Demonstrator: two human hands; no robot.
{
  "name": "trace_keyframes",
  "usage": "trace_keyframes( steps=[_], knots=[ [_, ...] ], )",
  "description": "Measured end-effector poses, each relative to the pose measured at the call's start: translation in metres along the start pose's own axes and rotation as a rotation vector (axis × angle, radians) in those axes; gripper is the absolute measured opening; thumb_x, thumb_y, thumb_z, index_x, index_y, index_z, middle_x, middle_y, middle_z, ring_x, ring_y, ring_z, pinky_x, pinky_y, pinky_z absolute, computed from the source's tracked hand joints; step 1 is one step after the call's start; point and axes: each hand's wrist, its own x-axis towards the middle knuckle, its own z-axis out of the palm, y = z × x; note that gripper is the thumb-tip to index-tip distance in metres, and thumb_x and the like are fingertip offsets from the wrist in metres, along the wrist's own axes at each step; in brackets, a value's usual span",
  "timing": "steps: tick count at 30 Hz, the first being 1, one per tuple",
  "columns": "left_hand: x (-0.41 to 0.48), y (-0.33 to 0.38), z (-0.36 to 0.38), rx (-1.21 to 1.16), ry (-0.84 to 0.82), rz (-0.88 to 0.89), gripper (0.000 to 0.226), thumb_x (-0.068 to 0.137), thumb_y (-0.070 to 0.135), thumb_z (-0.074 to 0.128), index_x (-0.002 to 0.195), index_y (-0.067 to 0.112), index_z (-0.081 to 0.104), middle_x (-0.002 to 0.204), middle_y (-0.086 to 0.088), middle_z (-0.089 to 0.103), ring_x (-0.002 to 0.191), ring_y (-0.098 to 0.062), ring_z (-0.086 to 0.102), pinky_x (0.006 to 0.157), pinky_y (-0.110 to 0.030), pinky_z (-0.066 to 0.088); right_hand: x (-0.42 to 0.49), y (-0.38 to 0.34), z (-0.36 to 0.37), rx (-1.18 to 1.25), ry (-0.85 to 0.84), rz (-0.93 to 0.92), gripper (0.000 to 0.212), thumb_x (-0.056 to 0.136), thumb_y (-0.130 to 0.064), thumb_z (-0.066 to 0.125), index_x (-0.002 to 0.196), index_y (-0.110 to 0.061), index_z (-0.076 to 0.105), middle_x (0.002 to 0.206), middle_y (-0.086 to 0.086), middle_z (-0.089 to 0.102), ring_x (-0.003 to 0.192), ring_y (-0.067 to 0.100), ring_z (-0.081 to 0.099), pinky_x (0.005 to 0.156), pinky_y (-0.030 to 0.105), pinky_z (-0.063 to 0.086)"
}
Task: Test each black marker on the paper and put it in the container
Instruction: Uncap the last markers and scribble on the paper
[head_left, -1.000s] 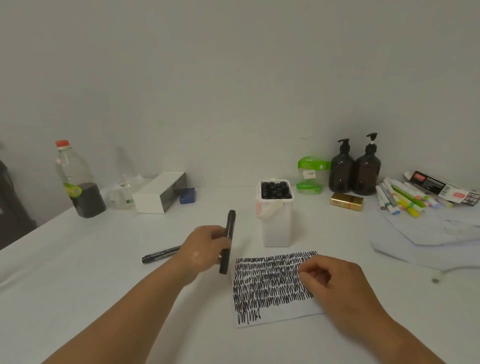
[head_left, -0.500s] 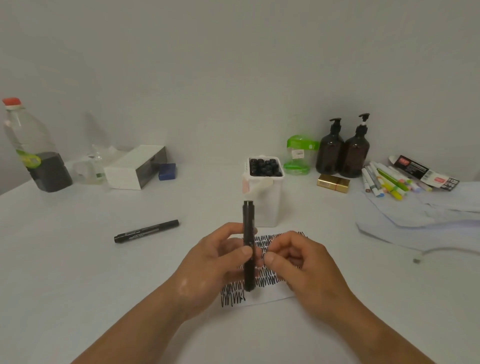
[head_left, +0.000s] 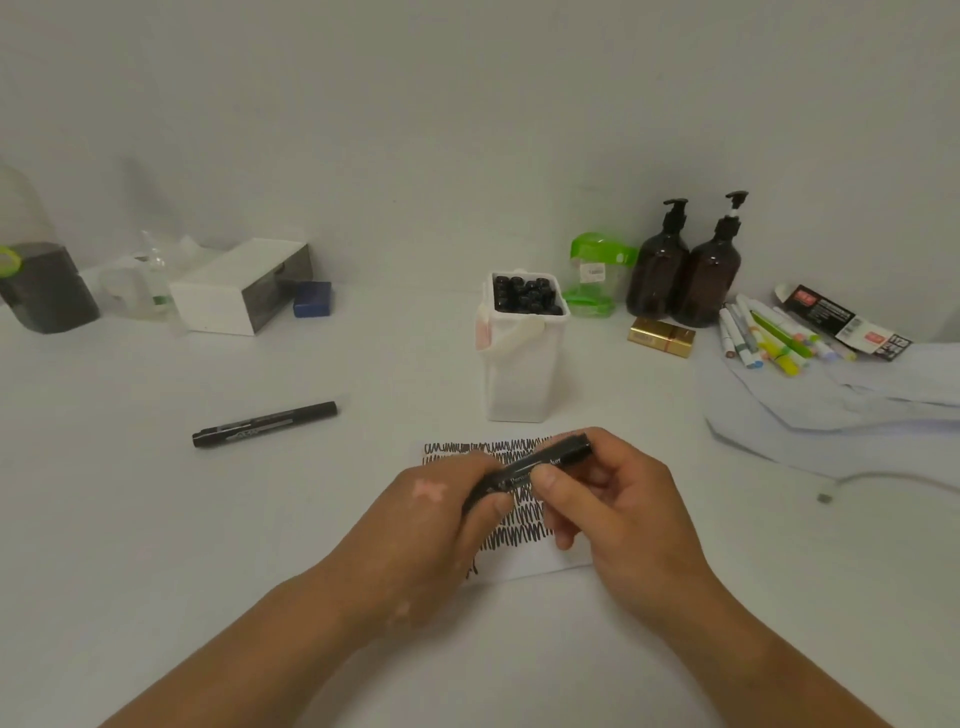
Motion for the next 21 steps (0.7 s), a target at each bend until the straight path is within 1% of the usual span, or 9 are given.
trace_keyframes(
  steps=[3, 7, 8, 11, 13, 14, 15, 18, 21],
  knots=[
    [-0.0010, -0.0022, 0.0029, 0.033, -0.036, 0.003, 0.015, 0.102, 0.033, 0.048, 0.105, 0.021, 0.058, 0.077, 0.012, 0.056, 0.067, -0.008, 0.047, 0.060, -0.019, 0.037, -0.0004, -0.0020, 0.0017, 0.045, -0.035, 0.013, 0.006, 0.083, -0.018, 0.068, 0.088, -0.021, 0.072, 0.063, 0.009, 0.064, 0.055, 0.022, 0.056, 0.054, 0.033, 0.052],
    [-0.0023, -0.0005, 0.0079, 0.049, -0.030, 0.066, 0.019, 0.103, 0.040, 0.043, 0.101, 0.025, 0.054, 0.067, 0.021, 0.048, 0.062, 0.001, 0.048, 0.057, -0.013, 0.034, -0.0026, -0.0030, 0.0067, 0.087, -0.069, 0.080, 0.009, 0.081, -0.027, 0.073, 0.088, -0.022, 0.074, 0.060, 0.004, 0.065, 0.051, 0.017, 0.056, 0.054, 0.030, 0.053],
    [-0.0026, -0.0006, 0.0089, 0.046, -0.031, 0.077, 0.020, 0.103, 0.042, 0.042, 0.099, 0.025, 0.053, 0.066, 0.019, 0.048, 0.060, -0.001, 0.048, 0.056, -0.014, 0.035, -0.0030, -0.0029, 0.0075, 0.090, -0.071, 0.087, 0.007, 0.082, -0.026, 0.073, 0.086, -0.021, 0.074, 0.060, 0.003, 0.065, 0.051, 0.017, 0.056, 0.054, 0.029, 0.053],
    [-0.0034, -0.0006, 0.0101, 0.042, -0.029, 0.093, 0.020, 0.103, 0.047, 0.041, 0.100, 0.030, 0.051, 0.067, 0.016, 0.049, 0.057, -0.010, 0.045, 0.057, -0.032, 0.042, -0.0031, -0.0043, 0.0073, 0.119, -0.076, 0.101, 0.005, 0.082, -0.023, 0.071, 0.084, -0.019, 0.074, 0.063, 0.008, 0.067, 0.053, 0.017, 0.058, 0.054, 0.028, 0.053],
    [-0.0040, 0.0027, 0.0077, 0.035, -0.018, 0.124, 0.011, 0.101, 0.048, 0.042, 0.108, 0.040, 0.046, 0.065, 0.027, 0.052, 0.055, 0.000, 0.047, 0.055, -0.021, 0.037, -0.0032, -0.0059, 0.0057, 0.155, -0.094, 0.108, 0.005, 0.083, -0.021, 0.071, 0.084, -0.018, 0.075, 0.067, 0.012, 0.069, 0.054, 0.018, 0.058, 0.055, 0.029, 0.054],
    [-0.0040, 0.0052, 0.0058, 0.046, -0.016, 0.136, 0.012, 0.101, 0.048, 0.043, 0.112, 0.045, 0.041, 0.066, 0.036, 0.052, 0.055, 0.007, 0.047, 0.054, -0.013, 0.033, -0.0033, -0.0064, 0.0044, 0.166, -0.104, 0.110, 0.005, 0.083, -0.020, 0.070, 0.085, -0.018, 0.075, 0.069, 0.013, 0.069, 0.055, 0.019, 0.059, 0.055, 0.029, 0.054],
    [-0.0039, 0.0058, 0.0050, 0.052, -0.018, 0.136, 0.015, 0.100, 0.050, 0.043, 0.114, 0.046, 0.041, 0.067, 0.041, 0.051, 0.055, 0.009, 0.047, 0.054, -0.011, 0.032, -0.0034, -0.0065, 0.0030, 0.168, -0.114, 0.108, 0.006, 0.084, -0.019, 0.070, 0.087, -0.018, 0.076, 0.070, 0.013, 0.070, 0.056, 0.020, 0.060, 0.056, 0.030, 0.054],
    [-0.0032, 0.0020, 0.0045, 0.031, -0.024, 0.117, 0.025, 0.098, 0.057, 0.042, 0.107, 0.037, 0.054, 0.062, 0.029, 0.052, 0.054, 0.001, 0.046, 0.055, -0.020, 0.035, -0.0049, -0.0064, 0.0004, 0.153, -0.135, 0.093, 0.007, 0.082, -0.019, 0.074, 0.089, -0.018, 0.074, 0.071, 0.012, 0.070, 0.057, 0.021, 0.061, 0.058, 0.031, 0.055],
    [-0.0027, 0.0030, 0.0042, 0.035, -0.034, 0.156, 0.021, 0.100, 0.052, 0.047, 0.108, 0.035, 0.057, 0.067, 0.034, 0.053, 0.054, 0.005, 0.046, 0.054, -0.009, 0.030, -0.0061, -0.0046, 0.0016, 0.058, -0.123, 0.089, 0.019, 0.071, -0.032, 0.081, 0.084, -0.022, 0.070, 0.067, 0.007, 0.067, 0.053, 0.021, 0.058, 0.055, 0.031, 0.053]
  ],
)
